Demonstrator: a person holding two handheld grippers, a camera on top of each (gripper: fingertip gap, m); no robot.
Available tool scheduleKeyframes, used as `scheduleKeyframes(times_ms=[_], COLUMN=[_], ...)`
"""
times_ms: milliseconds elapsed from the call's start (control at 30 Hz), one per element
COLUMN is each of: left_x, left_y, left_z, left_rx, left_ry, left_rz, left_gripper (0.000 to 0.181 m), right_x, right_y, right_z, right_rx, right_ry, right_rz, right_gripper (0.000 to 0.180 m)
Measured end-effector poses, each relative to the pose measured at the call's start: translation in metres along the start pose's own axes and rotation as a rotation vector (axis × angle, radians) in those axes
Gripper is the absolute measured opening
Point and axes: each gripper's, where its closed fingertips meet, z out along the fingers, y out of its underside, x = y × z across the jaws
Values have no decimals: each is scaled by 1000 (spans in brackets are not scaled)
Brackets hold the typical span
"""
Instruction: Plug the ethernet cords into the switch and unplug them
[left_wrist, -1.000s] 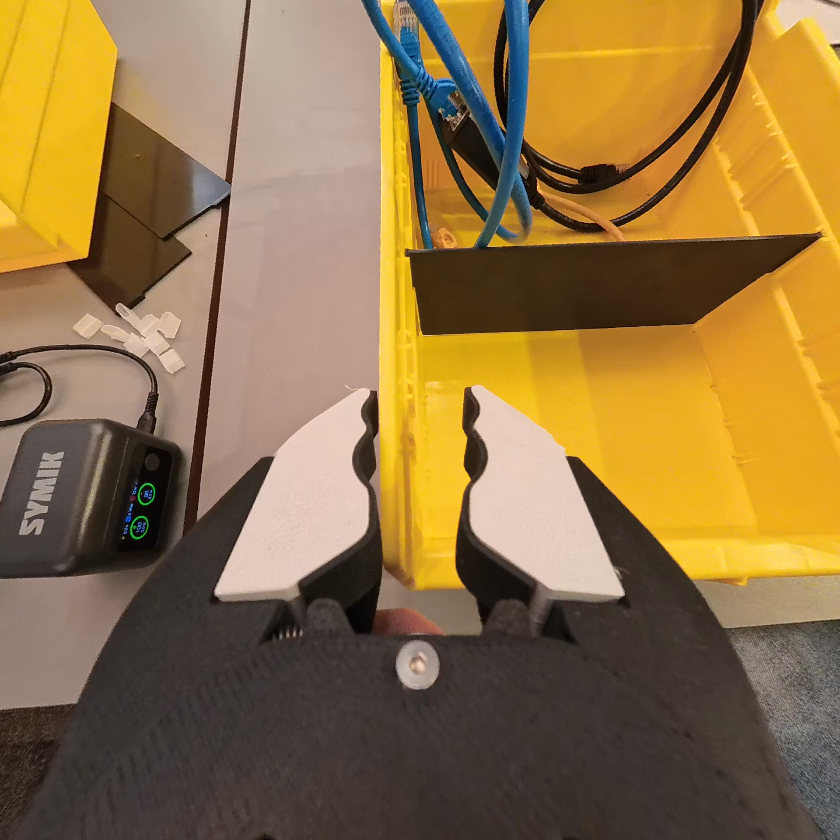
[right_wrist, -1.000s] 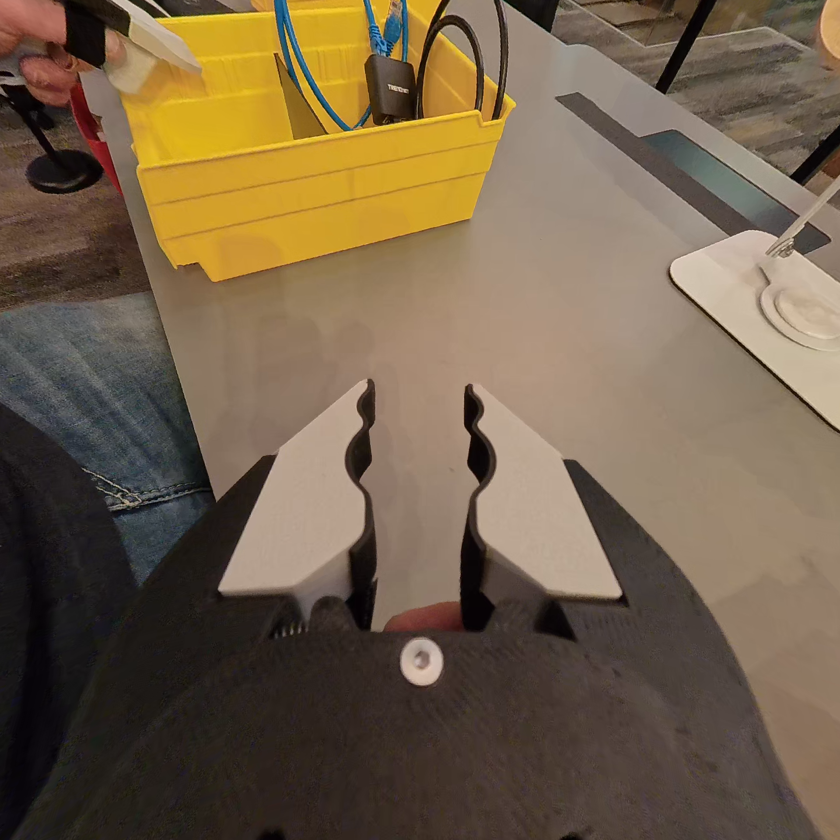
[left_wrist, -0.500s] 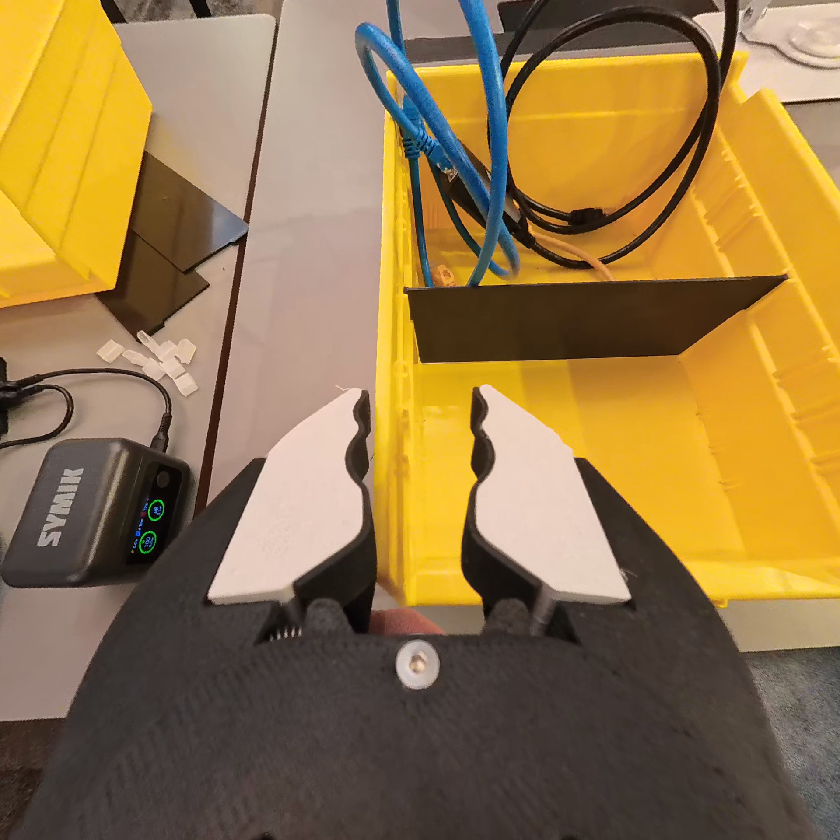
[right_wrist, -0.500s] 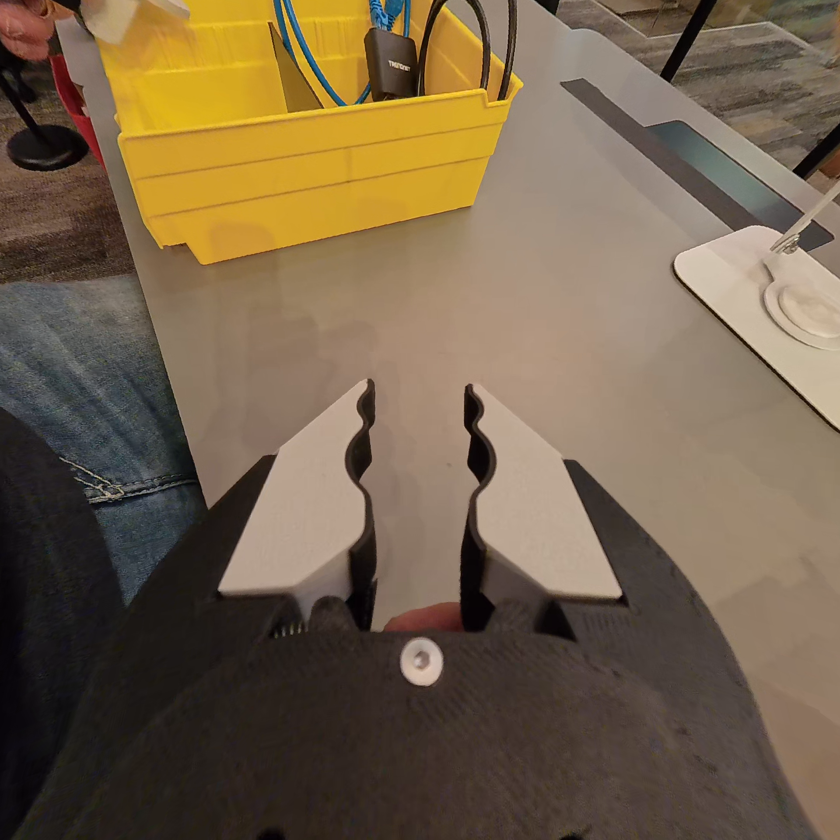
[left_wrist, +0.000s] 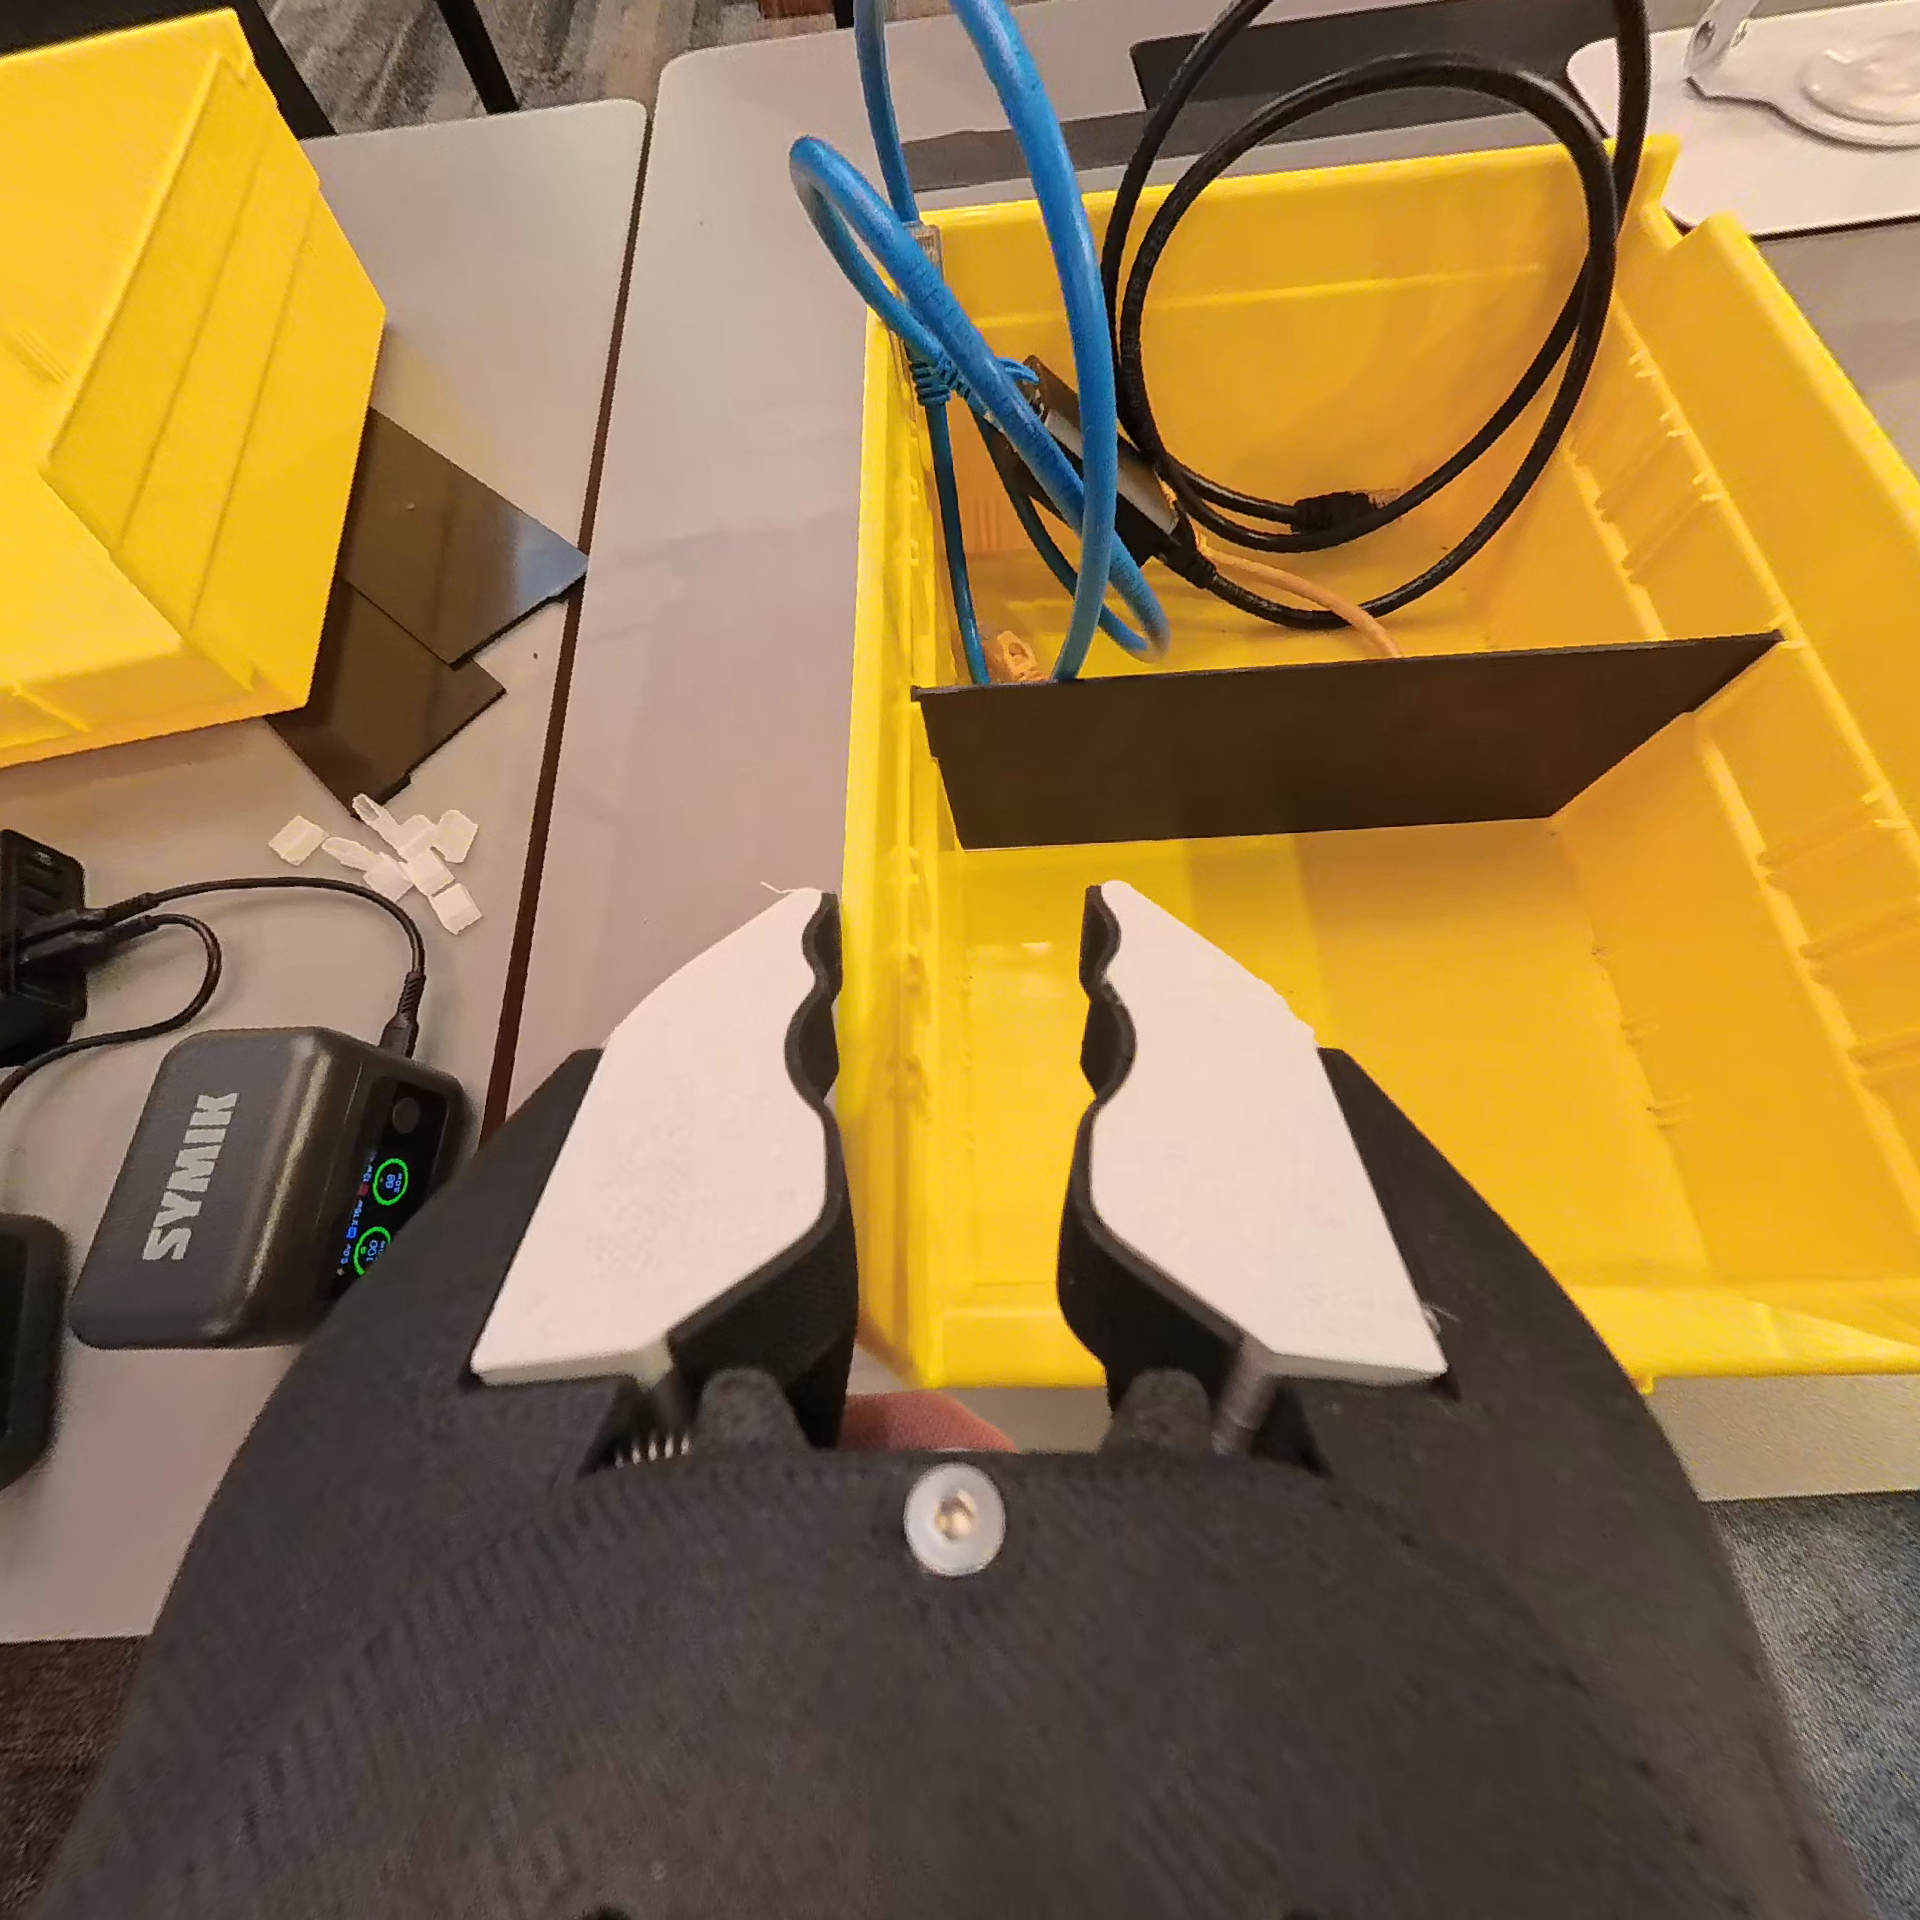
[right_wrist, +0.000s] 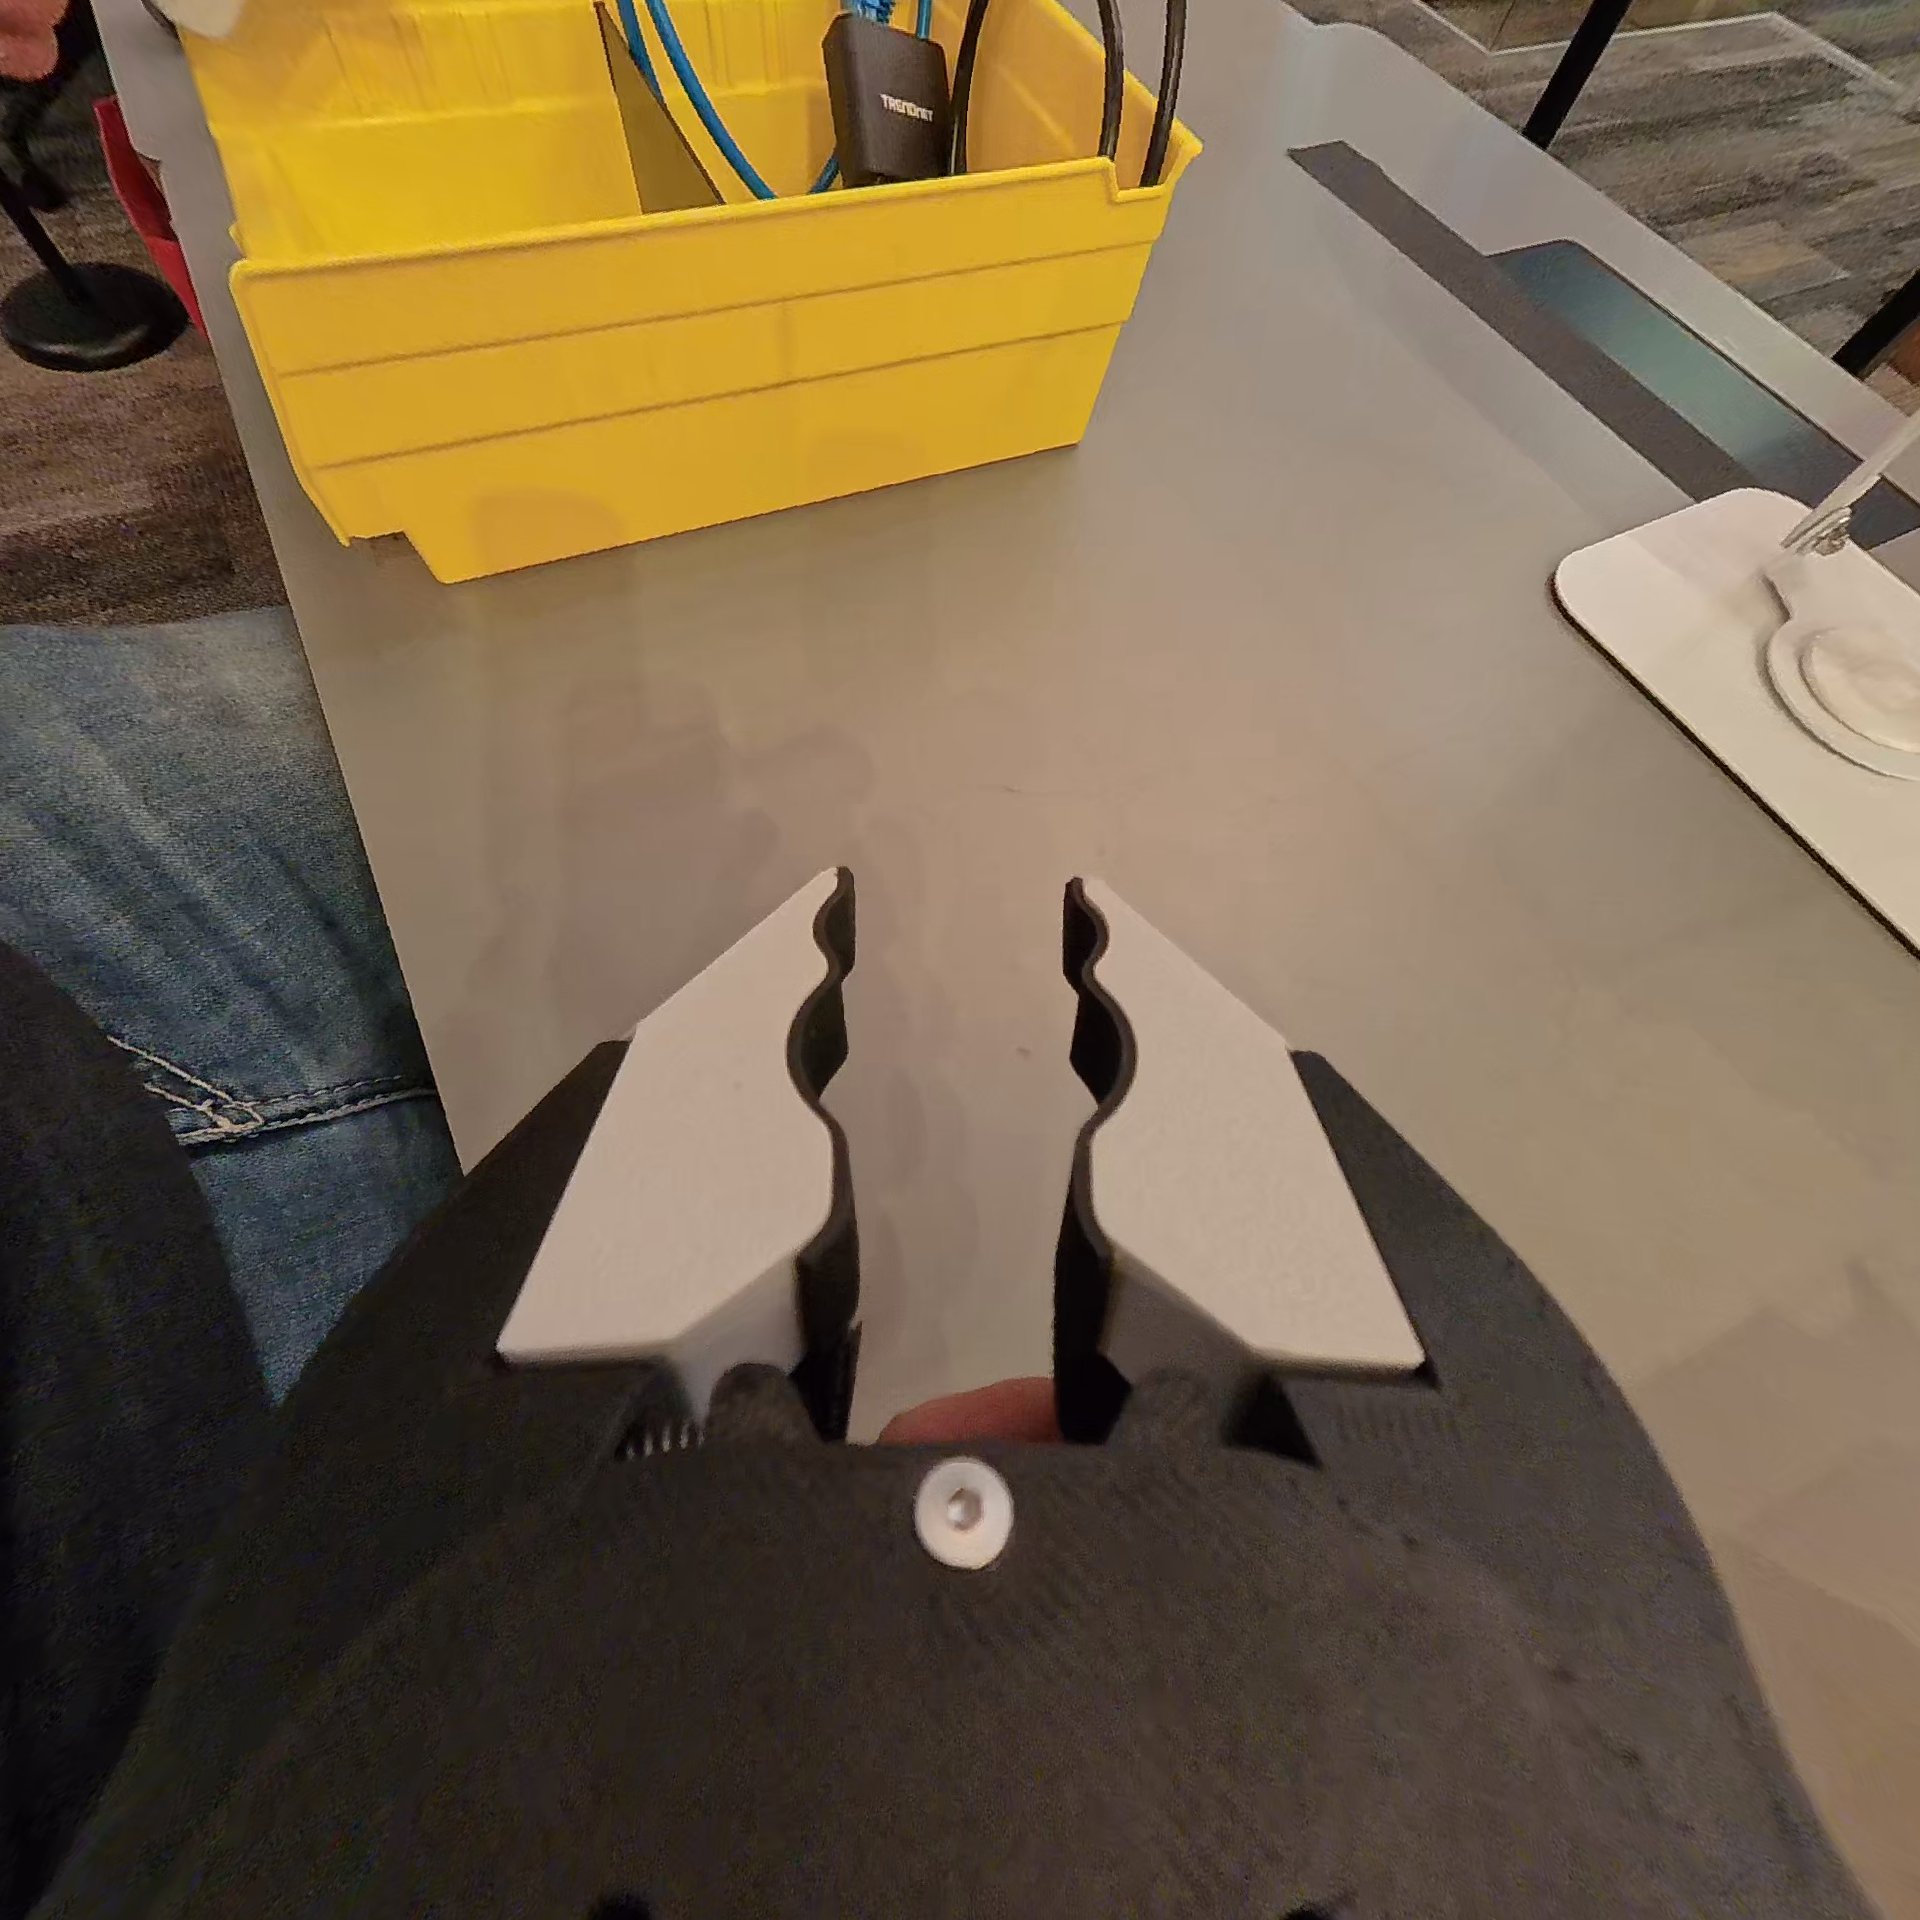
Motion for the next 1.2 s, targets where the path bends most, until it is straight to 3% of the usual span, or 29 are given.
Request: scheduleKeyframes(times_ms=[800,1200], left_x=[2,16], left_y=[-17,-31], left_z=[-10,-16], left_rx=[75,139], left_ry=[-42,-33], left_rz=[41,112], left_gripper=[46,56], right_x=[-1,-1], right_y=[6,4], right_z=[2,2], right_rx=[-14,-5], right_ry=[-14,-18], right_rz=[0,-1], right_gripper=[40,41])
